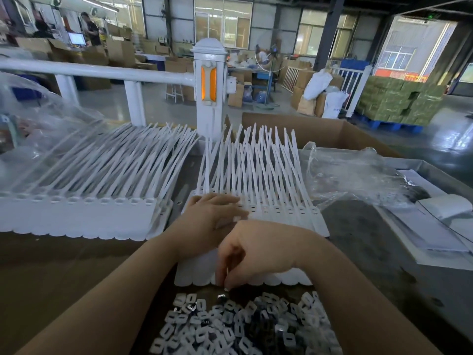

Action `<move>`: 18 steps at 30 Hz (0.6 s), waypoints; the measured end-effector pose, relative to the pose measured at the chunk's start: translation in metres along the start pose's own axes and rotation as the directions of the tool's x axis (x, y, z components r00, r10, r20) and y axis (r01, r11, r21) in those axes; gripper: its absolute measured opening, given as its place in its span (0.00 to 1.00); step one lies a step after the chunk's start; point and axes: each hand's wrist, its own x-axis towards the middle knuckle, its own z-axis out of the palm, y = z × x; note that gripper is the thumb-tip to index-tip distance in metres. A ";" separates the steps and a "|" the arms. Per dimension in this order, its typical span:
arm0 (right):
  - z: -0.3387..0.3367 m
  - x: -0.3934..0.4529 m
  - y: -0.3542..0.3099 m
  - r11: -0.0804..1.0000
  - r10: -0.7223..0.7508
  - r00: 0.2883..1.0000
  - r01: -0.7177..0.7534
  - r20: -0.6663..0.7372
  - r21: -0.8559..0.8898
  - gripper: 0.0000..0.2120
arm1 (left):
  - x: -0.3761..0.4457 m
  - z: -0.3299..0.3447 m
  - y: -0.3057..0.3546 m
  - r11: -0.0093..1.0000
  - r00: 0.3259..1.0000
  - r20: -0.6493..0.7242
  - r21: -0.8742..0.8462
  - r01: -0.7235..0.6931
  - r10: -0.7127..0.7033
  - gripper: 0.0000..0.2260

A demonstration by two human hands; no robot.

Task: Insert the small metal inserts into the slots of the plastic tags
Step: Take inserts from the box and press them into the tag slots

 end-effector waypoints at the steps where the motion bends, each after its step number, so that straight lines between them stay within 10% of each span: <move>1: 0.003 0.003 -0.002 1.000 -0.023 1.000 0.023 0.005 0.018 0.06 | 0.000 0.000 0.000 1.000 0.999 -0.032 -0.030 0.011 -0.012 0.14; 18: 0.006 0.006 -0.004 0.999 0.003 1.000 -0.002 0.030 -0.037 0.07 | -0.002 -0.005 0.006 0.987 1.000 0.013 -0.162 -0.005 0.007 0.13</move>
